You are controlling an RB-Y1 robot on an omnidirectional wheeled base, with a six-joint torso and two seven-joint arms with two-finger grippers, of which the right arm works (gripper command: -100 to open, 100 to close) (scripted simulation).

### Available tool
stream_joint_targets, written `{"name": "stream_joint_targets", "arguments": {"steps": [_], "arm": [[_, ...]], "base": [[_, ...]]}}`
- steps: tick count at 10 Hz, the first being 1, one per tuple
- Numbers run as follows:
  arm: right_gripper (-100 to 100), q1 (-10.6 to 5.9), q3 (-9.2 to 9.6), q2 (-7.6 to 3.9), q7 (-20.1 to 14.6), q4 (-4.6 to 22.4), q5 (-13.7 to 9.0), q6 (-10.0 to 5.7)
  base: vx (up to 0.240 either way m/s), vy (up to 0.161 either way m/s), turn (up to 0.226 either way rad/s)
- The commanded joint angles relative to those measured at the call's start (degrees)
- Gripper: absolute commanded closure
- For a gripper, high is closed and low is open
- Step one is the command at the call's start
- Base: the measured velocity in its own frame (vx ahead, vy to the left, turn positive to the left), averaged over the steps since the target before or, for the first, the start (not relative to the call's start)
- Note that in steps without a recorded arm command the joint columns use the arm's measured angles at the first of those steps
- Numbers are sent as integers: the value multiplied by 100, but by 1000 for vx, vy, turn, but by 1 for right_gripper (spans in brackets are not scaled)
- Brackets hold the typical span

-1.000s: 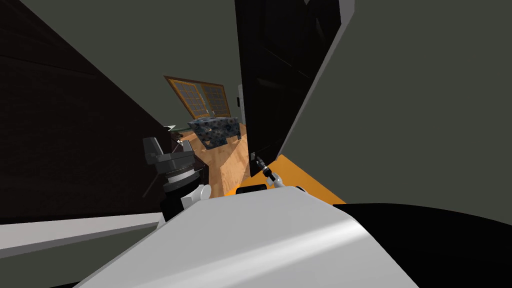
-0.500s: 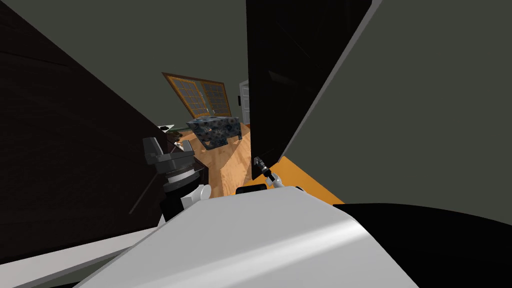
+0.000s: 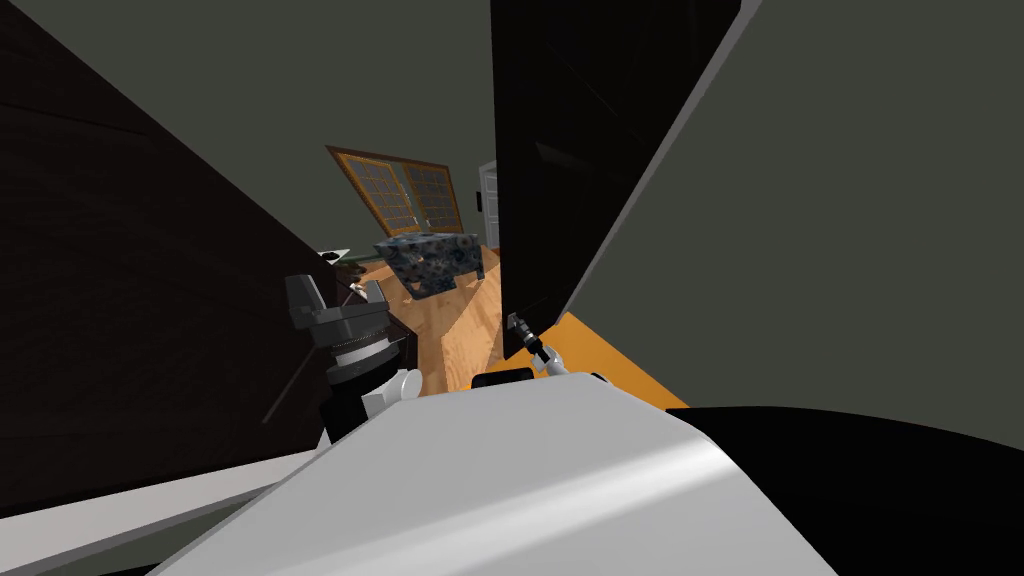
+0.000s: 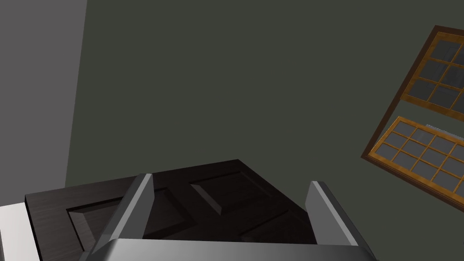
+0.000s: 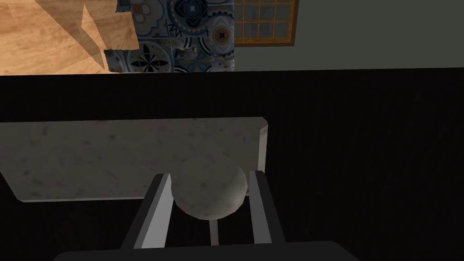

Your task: Push the door open

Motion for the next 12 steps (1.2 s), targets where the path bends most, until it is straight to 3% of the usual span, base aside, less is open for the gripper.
{"name": "stream_joint_targets", "arguments": {"steps": [1, 7, 9, 11, 12], "arm": [[100, -4, -2, 1, -3, -8, -3, -13], [100, 5, -280, -111, 186, 7, -199, 47], [100, 5, -280, -111, 186, 7, -199, 47], [100, 7, -450, -146, 300, 10, -321, 75], [-100, -12, -381, -128, 240, 49, -282, 57]], "base": [[0, 0, 0], [153, 99, -29], [83, 48, 10], [160, 98, -106], [-50, 54, -67]]}}
